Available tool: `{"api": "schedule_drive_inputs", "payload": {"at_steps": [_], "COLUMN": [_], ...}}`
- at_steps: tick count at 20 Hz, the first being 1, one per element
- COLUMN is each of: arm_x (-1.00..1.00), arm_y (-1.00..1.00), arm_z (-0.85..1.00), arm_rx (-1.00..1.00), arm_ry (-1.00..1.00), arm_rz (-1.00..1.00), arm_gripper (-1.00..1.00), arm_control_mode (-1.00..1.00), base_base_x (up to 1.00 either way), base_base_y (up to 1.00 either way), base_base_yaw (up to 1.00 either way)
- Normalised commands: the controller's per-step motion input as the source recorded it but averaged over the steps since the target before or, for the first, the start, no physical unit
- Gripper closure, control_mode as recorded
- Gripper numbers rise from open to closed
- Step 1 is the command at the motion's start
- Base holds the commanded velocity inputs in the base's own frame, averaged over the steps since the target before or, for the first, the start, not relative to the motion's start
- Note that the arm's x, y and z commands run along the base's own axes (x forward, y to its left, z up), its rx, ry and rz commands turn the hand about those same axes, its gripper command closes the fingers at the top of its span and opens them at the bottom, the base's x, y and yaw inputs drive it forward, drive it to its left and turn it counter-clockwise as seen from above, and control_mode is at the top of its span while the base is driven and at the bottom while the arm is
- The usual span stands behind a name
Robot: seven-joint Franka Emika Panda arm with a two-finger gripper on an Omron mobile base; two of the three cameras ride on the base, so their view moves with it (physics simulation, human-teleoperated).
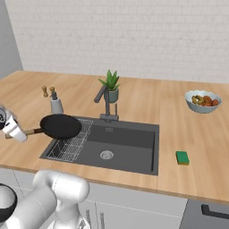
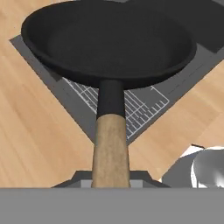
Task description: Pick the pan and sponge and place them into the sink. Then turn on the water.
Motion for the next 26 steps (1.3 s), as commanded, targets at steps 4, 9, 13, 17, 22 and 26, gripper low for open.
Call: {"api": "schedule_drive_inputs", "payload": {"at_steps": [4,9,13,17,22,26], "arm_x": [-0.02,0.0,0.02,0.13,0.46,0.65], "arm_y": [-0.85,-0.85,-0.97,-0.98,-0.69,-0.53], "arm_z": [0.01,0.0,0.0,0.0,-0.15,-0.28], "arm_rx": [0.0,0.0,0.0,0.0,0.0,0.0], "arm_ry": [0.09,0.07,0.03,0.0,0.0,0.0], "arm_rz": [-0.29,-0.22,-0.14,-0.07,0.0,0.0], "arm_gripper": [1.0,1.0,1.0,1.0,1.0,1.0], "arm_control_mode": [-1.0,-1.0,-1.0,-1.0,-1.0,-1.0], "base_base_x": [0.0,0.0,0.0,0.0,0.0,0.0], "base_base_y": [0.0,0.0,0.0,0.0,0.0,0.0], "base_base_yaw": [0.0,0.0,0.0,0.0,0.0,0.0]}}
